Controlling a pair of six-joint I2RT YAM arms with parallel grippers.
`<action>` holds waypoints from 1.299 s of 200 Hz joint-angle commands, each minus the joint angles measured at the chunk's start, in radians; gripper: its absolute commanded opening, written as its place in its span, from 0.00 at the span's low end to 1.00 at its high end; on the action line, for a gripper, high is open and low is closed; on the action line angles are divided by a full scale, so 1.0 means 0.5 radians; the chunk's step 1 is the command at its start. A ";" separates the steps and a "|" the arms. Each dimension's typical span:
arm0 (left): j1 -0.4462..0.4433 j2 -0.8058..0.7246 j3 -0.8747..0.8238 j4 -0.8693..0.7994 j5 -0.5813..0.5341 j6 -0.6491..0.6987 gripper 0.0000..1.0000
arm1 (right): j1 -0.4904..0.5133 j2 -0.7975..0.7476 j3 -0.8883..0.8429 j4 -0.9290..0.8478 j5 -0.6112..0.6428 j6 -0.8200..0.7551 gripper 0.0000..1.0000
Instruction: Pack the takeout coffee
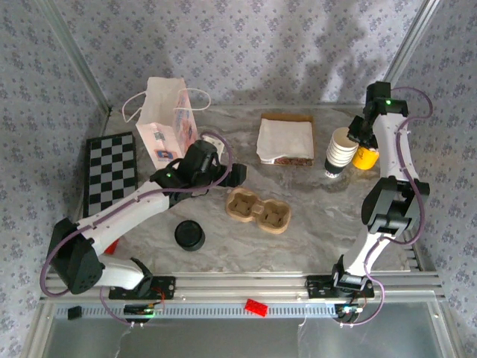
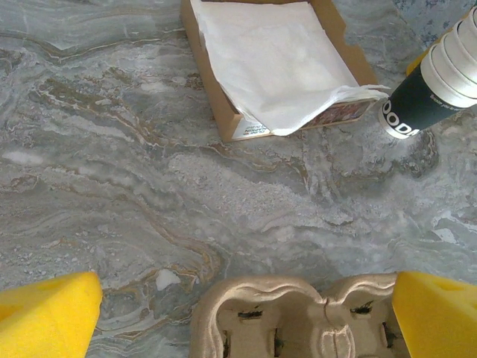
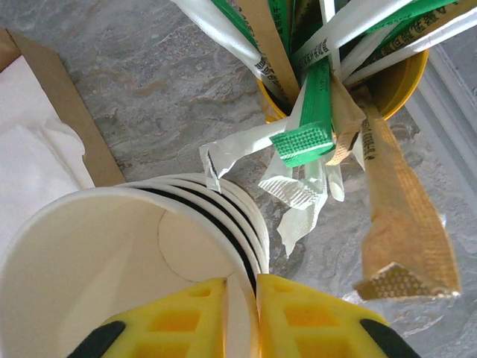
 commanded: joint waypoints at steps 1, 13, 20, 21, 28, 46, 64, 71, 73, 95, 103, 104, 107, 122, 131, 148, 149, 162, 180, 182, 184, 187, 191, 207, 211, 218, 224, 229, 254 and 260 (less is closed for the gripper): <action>-0.014 0.002 0.065 0.007 0.027 0.024 1.00 | -0.023 0.012 0.074 -0.078 0.008 -0.019 0.14; -0.014 0.002 0.066 -0.001 0.027 0.024 1.00 | -0.027 0.010 0.086 -0.092 -0.004 -0.022 0.12; -0.013 0.001 0.066 -0.002 0.020 0.024 1.00 | -0.032 0.010 0.092 -0.099 -0.010 -0.023 0.10; -0.013 0.002 0.065 -0.002 0.020 0.024 1.00 | -0.033 0.009 0.092 -0.099 -0.010 -0.023 0.09; -0.014 -0.001 0.064 0.000 0.017 0.024 1.00 | -0.038 0.004 0.093 -0.098 -0.024 -0.023 0.08; -0.013 -0.001 0.069 -0.002 0.017 0.027 1.00 | -0.055 -0.007 0.111 -0.089 -0.076 -0.017 0.07; -0.012 0.002 0.087 -0.011 0.014 0.033 1.00 | -0.067 -0.016 0.156 -0.110 -0.123 -0.011 0.07; -0.013 0.002 0.093 -0.016 0.013 0.033 1.00 | -0.070 -0.022 0.175 -0.117 -0.132 -0.010 0.07; -0.014 0.002 0.094 -0.017 0.012 0.035 1.00 | -0.072 -0.024 0.179 -0.118 -0.136 -0.007 0.07; -0.014 -0.004 0.106 -0.016 0.011 0.036 1.00 | -0.073 -0.063 0.217 -0.117 -0.174 0.002 0.07; -0.014 -0.007 0.111 -0.018 0.014 0.036 1.00 | -0.076 -0.079 0.231 -0.123 -0.169 0.006 0.07; -0.014 -0.008 0.112 -0.019 0.014 0.038 1.00 | -0.078 -0.080 0.233 -0.123 -0.170 0.009 0.07; -0.013 -0.010 0.113 -0.020 0.014 0.039 1.00 | -0.080 -0.087 0.239 -0.124 -0.172 0.011 0.07; -0.014 -0.014 0.139 -0.049 0.008 0.039 1.00 | -0.091 -0.117 0.284 -0.142 -0.189 0.015 0.07; -0.014 -0.022 0.153 -0.063 0.010 0.043 1.00 | -0.091 -0.137 0.316 -0.154 -0.199 0.017 0.07; -0.013 -0.042 0.173 -0.089 0.008 0.047 1.00 | -0.092 -0.176 0.382 -0.194 -0.213 0.029 0.07; -0.012 -0.043 0.175 -0.090 0.010 0.048 1.00 | -0.091 -0.177 0.386 -0.196 -0.212 0.031 0.07; -0.014 -0.064 0.187 -0.108 0.010 0.054 1.00 | -0.092 -0.217 0.423 -0.214 -0.211 0.044 0.07; -0.014 -0.097 0.205 -0.147 0.000 0.060 1.00 | -0.084 -0.280 0.457 -0.193 -0.221 0.040 0.07; -0.014 -0.100 0.207 -0.152 -0.002 0.061 1.00 | -0.081 -0.289 0.460 -0.196 -0.224 0.044 0.07; -0.014 -0.105 0.209 -0.155 -0.003 0.061 1.00 | -0.078 -0.294 0.464 -0.197 -0.230 0.043 0.07; -0.014 -0.112 0.212 -0.164 -0.004 0.061 1.00 | -0.071 -0.305 0.470 -0.200 -0.237 0.044 0.07; -0.012 -0.120 0.216 -0.179 -0.006 0.061 1.00 | -0.058 -0.319 0.481 -0.203 -0.246 0.045 0.07; -0.014 -0.152 0.233 -0.250 -0.025 0.066 1.00 | 0.013 -0.365 0.519 -0.224 -0.251 0.038 0.06; -0.013 -0.161 0.240 -0.271 -0.032 0.069 1.00 | 0.037 -0.377 0.526 -0.230 -0.250 0.038 0.07; -0.013 -0.173 0.244 -0.308 -0.040 0.075 1.00 | 0.084 -0.399 0.528 -0.234 -0.250 0.036 0.07; -0.013 -0.185 0.250 -0.346 -0.056 0.073 1.00 | 0.126 -0.415 0.531 -0.234 -0.246 0.037 0.07; -0.013 -0.194 0.256 -0.375 -0.066 0.071 1.00 | 0.169 -0.428 0.531 -0.239 -0.230 0.036 0.07; -0.013 -0.256 0.246 -0.466 -0.099 0.062 1.00 | 0.376 -0.460 0.494 -0.253 -0.181 0.049 0.08; -0.012 -0.277 0.241 -0.485 -0.106 0.057 1.00 | 0.419 -0.464 0.470 -0.251 -0.191 0.068 0.08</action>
